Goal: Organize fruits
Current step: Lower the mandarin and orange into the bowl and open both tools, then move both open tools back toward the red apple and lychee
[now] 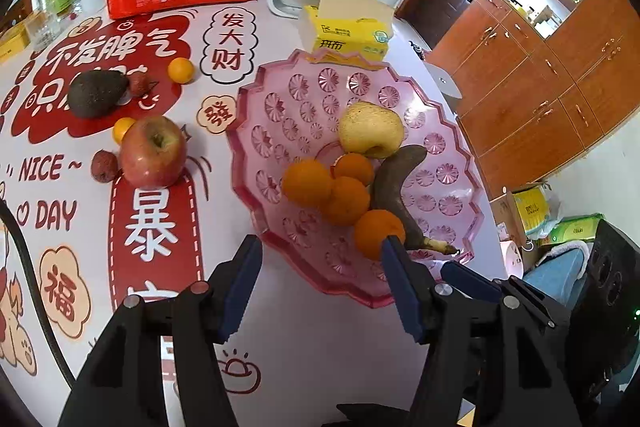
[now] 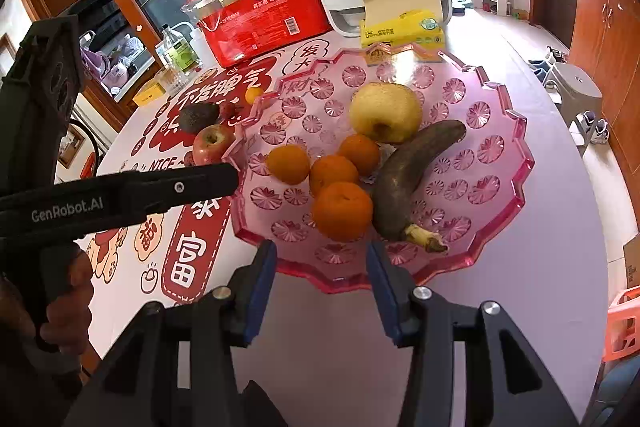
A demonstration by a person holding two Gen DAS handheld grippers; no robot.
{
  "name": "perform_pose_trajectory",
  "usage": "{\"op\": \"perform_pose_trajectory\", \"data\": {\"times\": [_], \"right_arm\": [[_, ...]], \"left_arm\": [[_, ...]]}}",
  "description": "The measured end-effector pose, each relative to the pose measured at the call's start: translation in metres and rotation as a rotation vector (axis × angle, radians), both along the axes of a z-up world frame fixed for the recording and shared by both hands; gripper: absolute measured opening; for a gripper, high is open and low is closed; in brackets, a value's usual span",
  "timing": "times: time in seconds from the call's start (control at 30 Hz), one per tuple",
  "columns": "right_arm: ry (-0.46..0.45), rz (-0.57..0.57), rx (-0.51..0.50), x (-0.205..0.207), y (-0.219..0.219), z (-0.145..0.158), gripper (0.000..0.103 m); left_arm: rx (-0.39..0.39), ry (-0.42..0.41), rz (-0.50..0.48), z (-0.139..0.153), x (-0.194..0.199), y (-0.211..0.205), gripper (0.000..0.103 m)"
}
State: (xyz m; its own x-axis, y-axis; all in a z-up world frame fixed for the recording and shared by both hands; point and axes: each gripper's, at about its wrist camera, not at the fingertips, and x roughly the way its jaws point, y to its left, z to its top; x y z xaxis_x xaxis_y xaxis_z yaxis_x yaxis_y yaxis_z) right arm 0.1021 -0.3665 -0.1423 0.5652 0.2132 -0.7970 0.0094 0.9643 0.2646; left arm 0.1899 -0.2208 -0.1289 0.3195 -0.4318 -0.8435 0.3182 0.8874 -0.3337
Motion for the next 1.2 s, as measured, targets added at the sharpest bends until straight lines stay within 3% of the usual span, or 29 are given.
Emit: {"op": "perform_pose_trajectory", "data": {"times": [0.37, 0.53, 0.93, 1.2], "right_arm": [[-0.001, 0.003, 0.003, -0.02, 0.015, 0.008, 0.047], [0.031, -0.01, 0.032, -0.027, 0.023, 0.004, 0.048], [0.114, -0.037, 0.081, -0.035, 0.06, -0.015, 0.048], [0.128, -0.068, 0.124, -0.032, 0.089, -0.019, 0.049]], "left_arm": [[-0.007, 0.004, 0.056, 0.001, -0.022, 0.034, 0.062], [0.0, 0.021, 0.075, -0.005, -0.031, 0.058, 0.073], [0.073, 0.049, 0.09, -0.01, -0.045, 0.115, 0.085], [0.121, 0.064, 0.063, -0.008, -0.044, 0.151, 0.086]]}}
